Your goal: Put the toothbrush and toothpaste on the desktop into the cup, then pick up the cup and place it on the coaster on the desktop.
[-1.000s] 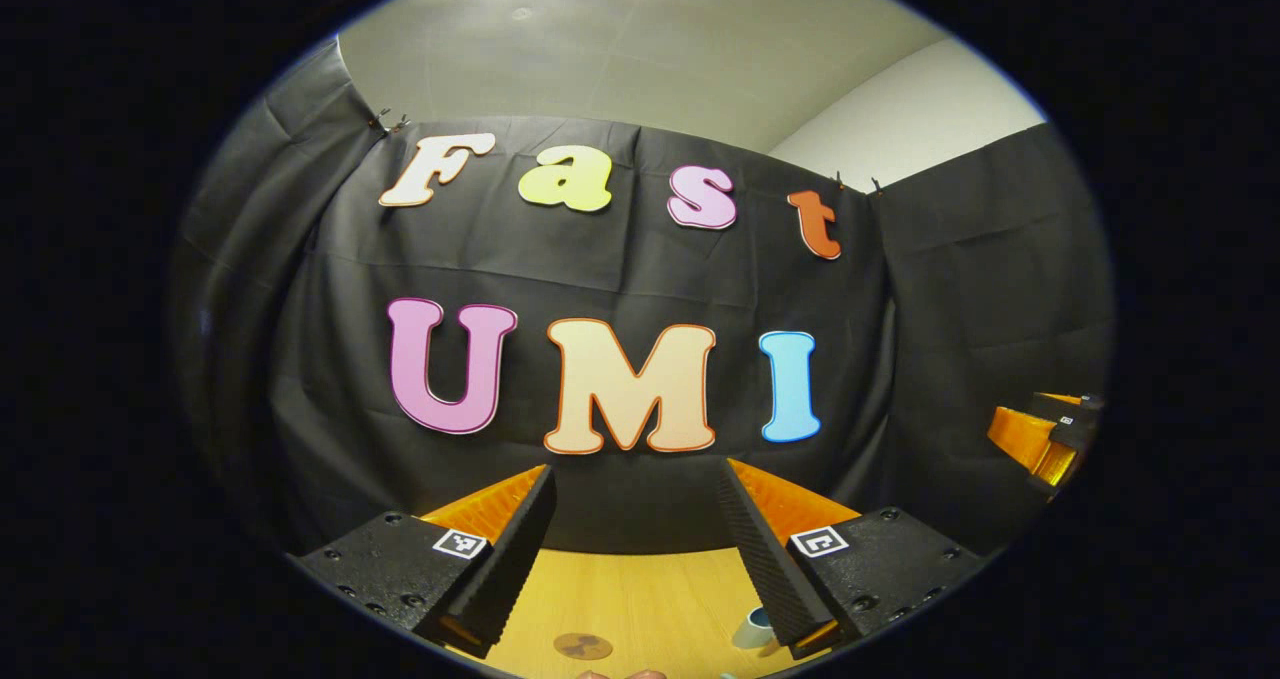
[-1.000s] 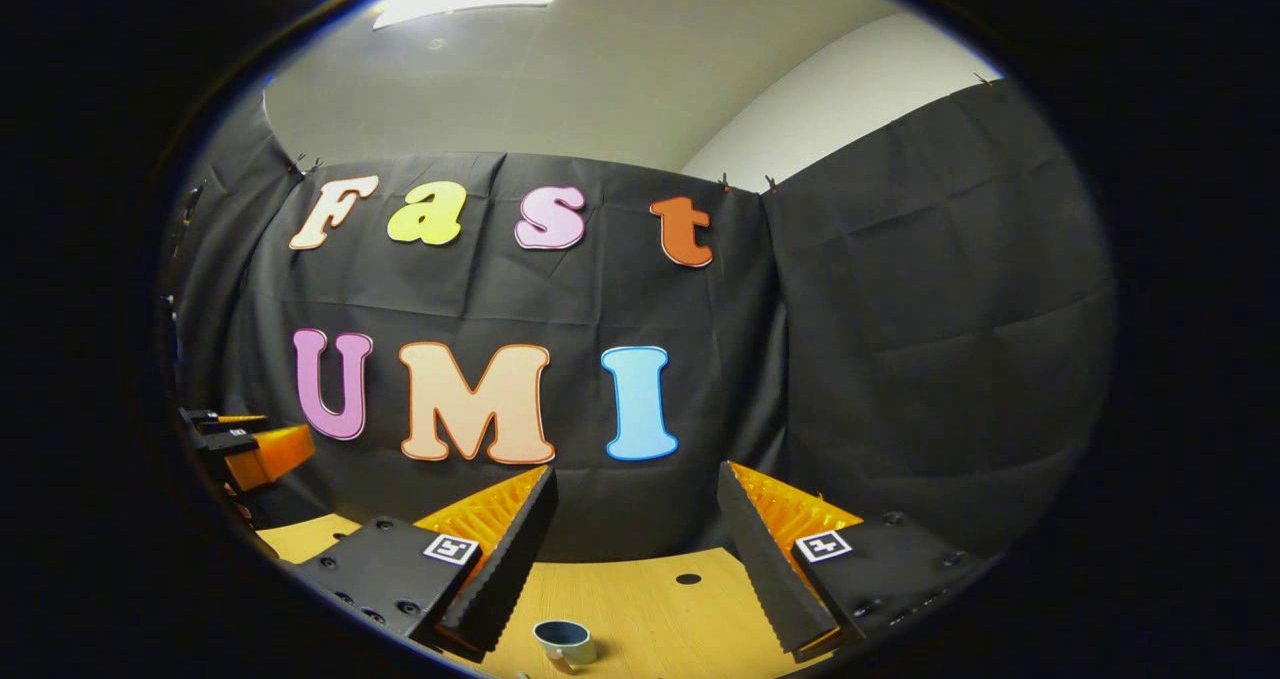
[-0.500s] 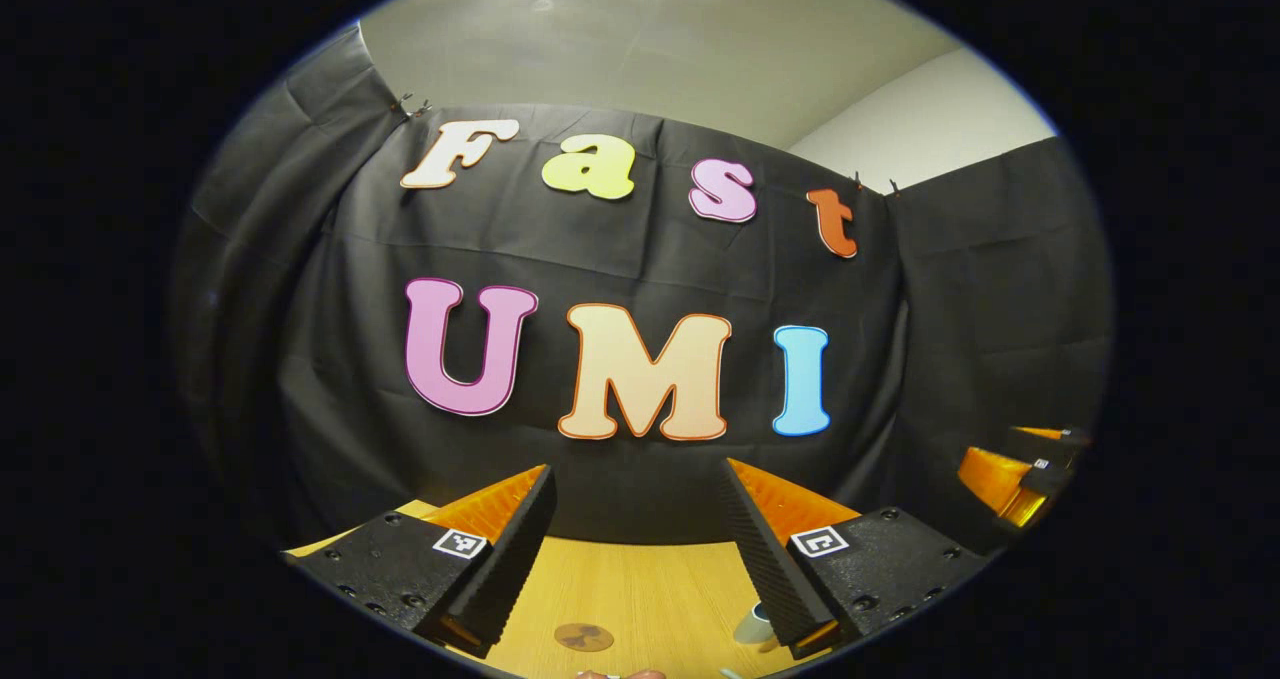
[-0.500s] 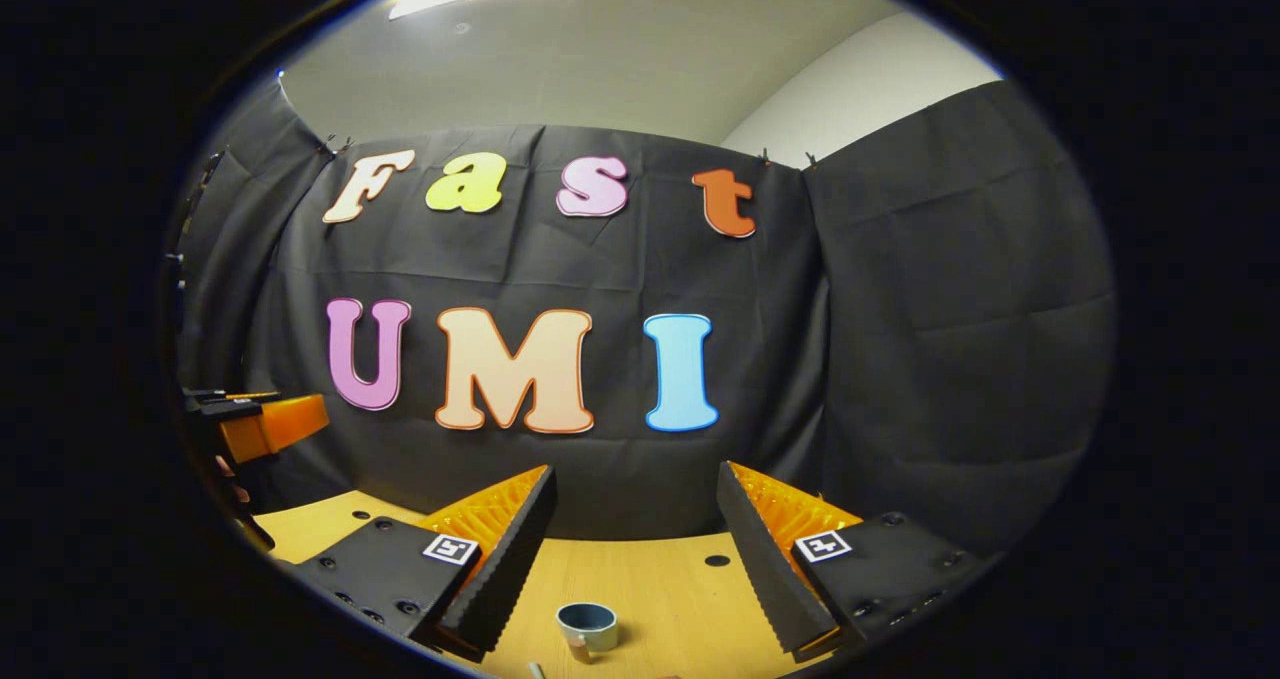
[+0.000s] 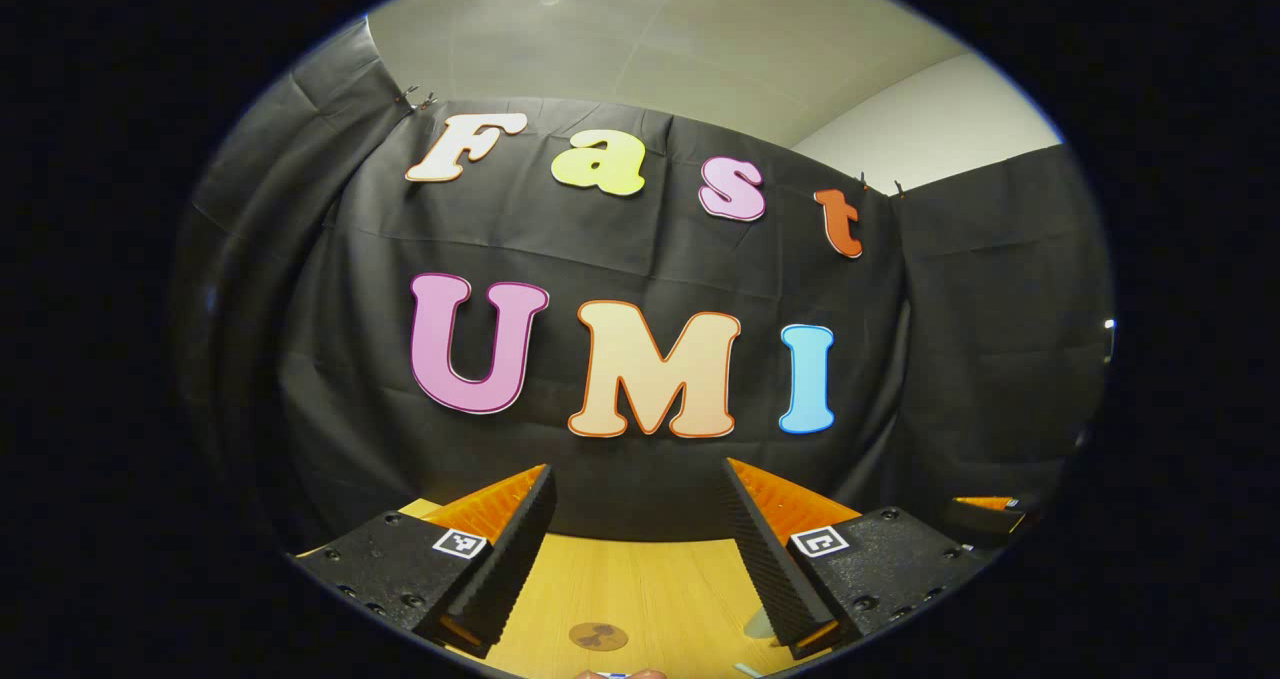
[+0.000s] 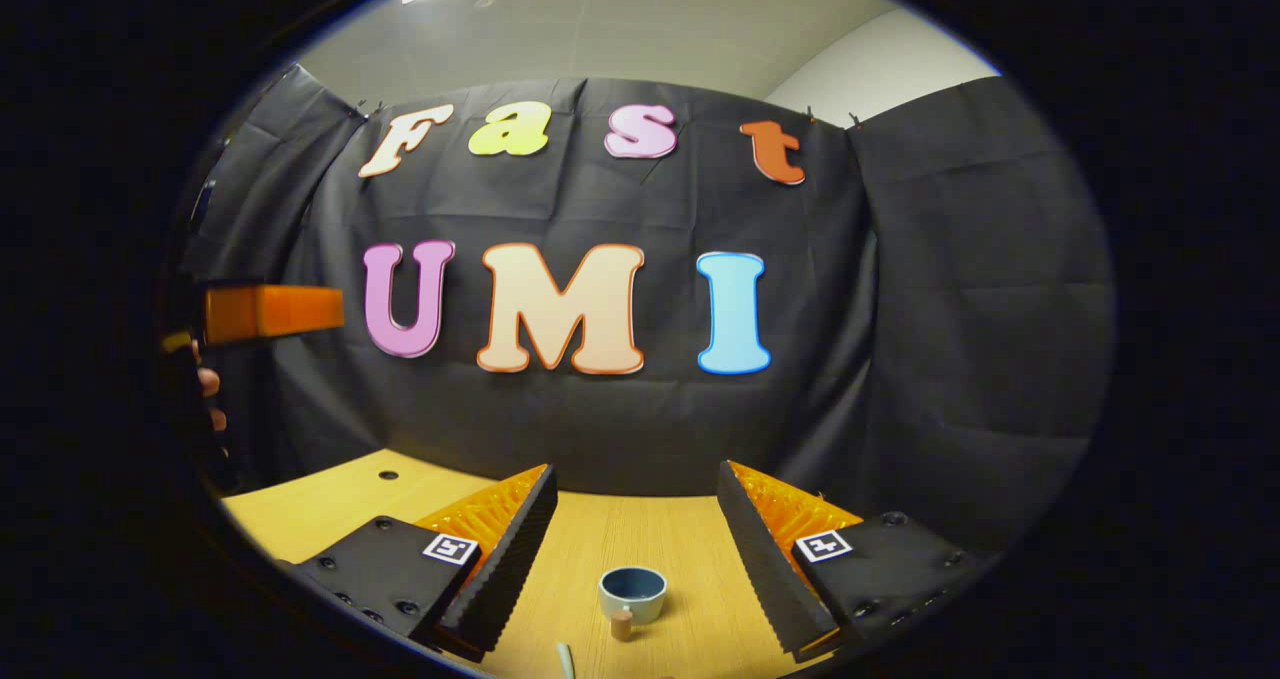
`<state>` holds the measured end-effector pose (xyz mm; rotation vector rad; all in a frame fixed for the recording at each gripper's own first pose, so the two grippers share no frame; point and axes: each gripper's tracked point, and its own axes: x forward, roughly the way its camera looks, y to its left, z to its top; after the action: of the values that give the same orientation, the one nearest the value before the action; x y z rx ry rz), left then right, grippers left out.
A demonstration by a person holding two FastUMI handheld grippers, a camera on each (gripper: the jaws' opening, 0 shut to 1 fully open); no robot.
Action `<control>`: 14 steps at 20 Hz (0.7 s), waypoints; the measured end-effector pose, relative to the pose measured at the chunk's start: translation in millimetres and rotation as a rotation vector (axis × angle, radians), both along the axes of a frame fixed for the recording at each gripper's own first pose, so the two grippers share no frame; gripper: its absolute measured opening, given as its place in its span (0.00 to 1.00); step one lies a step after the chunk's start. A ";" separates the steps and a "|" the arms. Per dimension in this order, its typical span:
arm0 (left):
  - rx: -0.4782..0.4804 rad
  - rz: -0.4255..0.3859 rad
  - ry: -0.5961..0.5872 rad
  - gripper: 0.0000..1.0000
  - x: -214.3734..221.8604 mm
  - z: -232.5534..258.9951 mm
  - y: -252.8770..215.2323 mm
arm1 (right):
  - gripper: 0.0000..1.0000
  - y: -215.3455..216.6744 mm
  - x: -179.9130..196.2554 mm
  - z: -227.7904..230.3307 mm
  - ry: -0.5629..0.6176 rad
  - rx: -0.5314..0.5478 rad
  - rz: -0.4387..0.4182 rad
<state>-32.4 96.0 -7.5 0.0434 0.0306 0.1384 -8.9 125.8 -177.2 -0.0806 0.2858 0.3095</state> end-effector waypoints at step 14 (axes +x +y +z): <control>0.017 0.121 0.068 0.94 -34.5 -16.8 73.5 | 1.00 19.9 -75.9 -180.7 0.408 -0.122 0.095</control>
<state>-66.9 169.5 -24.3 0.0629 0.1005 0.2578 -84.8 145.7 -357.9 -0.1521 0.7073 0.4021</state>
